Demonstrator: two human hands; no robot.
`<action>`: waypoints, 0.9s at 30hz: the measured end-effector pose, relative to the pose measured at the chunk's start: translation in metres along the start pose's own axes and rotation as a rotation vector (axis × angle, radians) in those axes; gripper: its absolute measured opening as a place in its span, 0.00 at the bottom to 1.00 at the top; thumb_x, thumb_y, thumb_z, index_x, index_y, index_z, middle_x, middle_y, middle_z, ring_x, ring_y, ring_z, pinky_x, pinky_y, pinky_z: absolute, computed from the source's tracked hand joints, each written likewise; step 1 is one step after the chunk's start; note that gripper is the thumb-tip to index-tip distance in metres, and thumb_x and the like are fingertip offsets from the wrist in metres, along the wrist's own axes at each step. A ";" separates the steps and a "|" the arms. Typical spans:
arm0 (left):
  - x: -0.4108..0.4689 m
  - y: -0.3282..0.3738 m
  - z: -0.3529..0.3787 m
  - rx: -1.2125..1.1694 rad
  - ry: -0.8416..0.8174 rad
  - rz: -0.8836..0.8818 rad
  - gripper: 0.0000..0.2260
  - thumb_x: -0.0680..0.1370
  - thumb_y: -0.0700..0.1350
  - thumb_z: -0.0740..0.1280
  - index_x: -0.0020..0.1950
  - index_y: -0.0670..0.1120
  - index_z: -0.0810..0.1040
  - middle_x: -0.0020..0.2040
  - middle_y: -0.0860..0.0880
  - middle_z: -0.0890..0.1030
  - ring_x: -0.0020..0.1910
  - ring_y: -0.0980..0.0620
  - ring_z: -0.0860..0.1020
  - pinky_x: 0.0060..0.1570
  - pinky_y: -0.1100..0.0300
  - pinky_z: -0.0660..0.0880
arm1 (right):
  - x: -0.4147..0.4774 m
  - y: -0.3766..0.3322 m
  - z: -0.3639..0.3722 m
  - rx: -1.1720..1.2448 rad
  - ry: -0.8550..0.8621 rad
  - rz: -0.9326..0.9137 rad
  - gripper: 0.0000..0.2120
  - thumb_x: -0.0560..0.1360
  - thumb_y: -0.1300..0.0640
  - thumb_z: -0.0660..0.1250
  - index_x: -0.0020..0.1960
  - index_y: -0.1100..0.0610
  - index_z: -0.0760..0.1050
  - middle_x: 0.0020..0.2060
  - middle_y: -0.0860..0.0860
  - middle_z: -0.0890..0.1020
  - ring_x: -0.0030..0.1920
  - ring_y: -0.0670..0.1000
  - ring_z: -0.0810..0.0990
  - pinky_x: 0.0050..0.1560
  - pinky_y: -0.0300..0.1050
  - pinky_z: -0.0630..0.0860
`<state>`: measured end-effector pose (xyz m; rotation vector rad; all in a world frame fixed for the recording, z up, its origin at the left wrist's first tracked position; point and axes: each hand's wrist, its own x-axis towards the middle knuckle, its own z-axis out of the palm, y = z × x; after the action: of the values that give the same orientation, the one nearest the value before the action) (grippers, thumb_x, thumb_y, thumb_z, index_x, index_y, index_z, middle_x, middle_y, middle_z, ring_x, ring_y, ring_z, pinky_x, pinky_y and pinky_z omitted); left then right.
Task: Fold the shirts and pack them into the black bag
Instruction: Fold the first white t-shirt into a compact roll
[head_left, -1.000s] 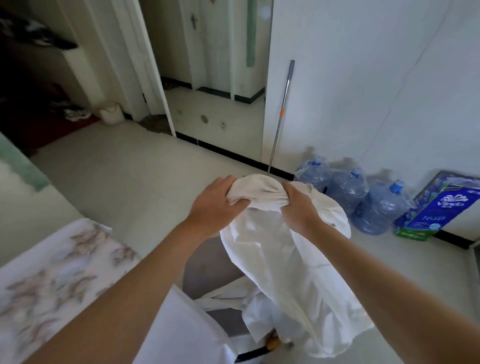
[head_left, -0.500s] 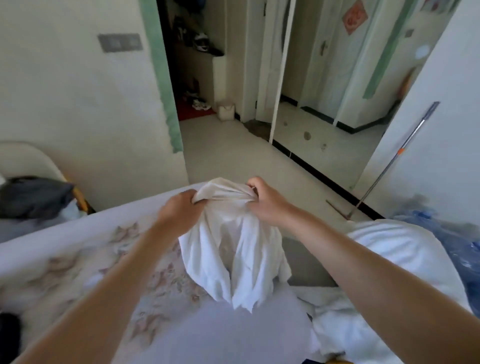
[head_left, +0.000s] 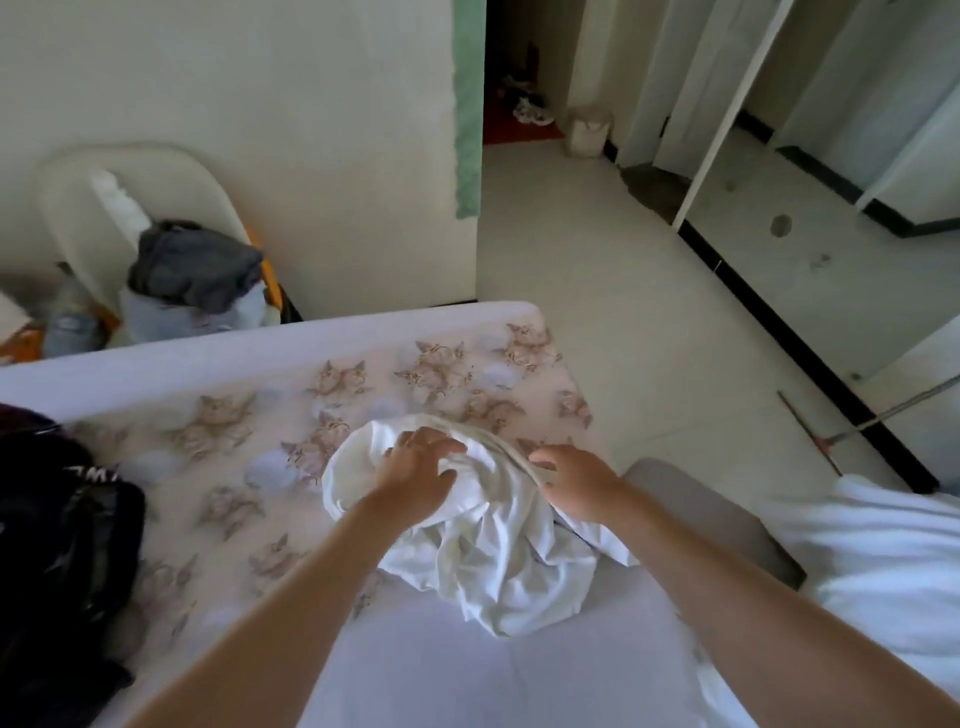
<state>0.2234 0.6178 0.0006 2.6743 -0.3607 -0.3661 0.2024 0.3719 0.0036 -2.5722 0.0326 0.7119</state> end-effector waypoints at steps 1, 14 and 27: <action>0.007 0.012 0.011 0.000 -0.055 0.031 0.17 0.79 0.51 0.66 0.68 0.59 0.74 0.72 0.53 0.70 0.71 0.49 0.66 0.71 0.50 0.63 | 0.006 0.006 0.004 -0.030 -0.028 0.022 0.26 0.76 0.56 0.63 0.75 0.51 0.67 0.71 0.49 0.73 0.69 0.52 0.72 0.68 0.48 0.70; 0.033 -0.004 0.032 -0.106 -0.095 -0.032 0.23 0.77 0.30 0.55 0.61 0.50 0.81 0.54 0.46 0.73 0.58 0.44 0.73 0.59 0.54 0.71 | 0.060 0.006 -0.039 -0.130 0.080 -0.005 0.05 0.80 0.56 0.56 0.50 0.52 0.71 0.50 0.56 0.80 0.51 0.58 0.78 0.42 0.45 0.66; -0.032 -0.145 -0.076 0.235 0.248 -0.789 0.22 0.74 0.40 0.61 0.69 0.48 0.73 0.69 0.43 0.67 0.67 0.41 0.64 0.64 0.47 0.67 | 0.119 -0.155 -0.066 -0.064 0.569 -0.408 0.27 0.75 0.66 0.65 0.73 0.56 0.67 0.68 0.56 0.72 0.67 0.57 0.71 0.68 0.51 0.68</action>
<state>0.2447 0.7825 0.0110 2.9402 0.7928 -0.2105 0.3590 0.4929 0.0619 -2.6336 -0.3260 -0.1759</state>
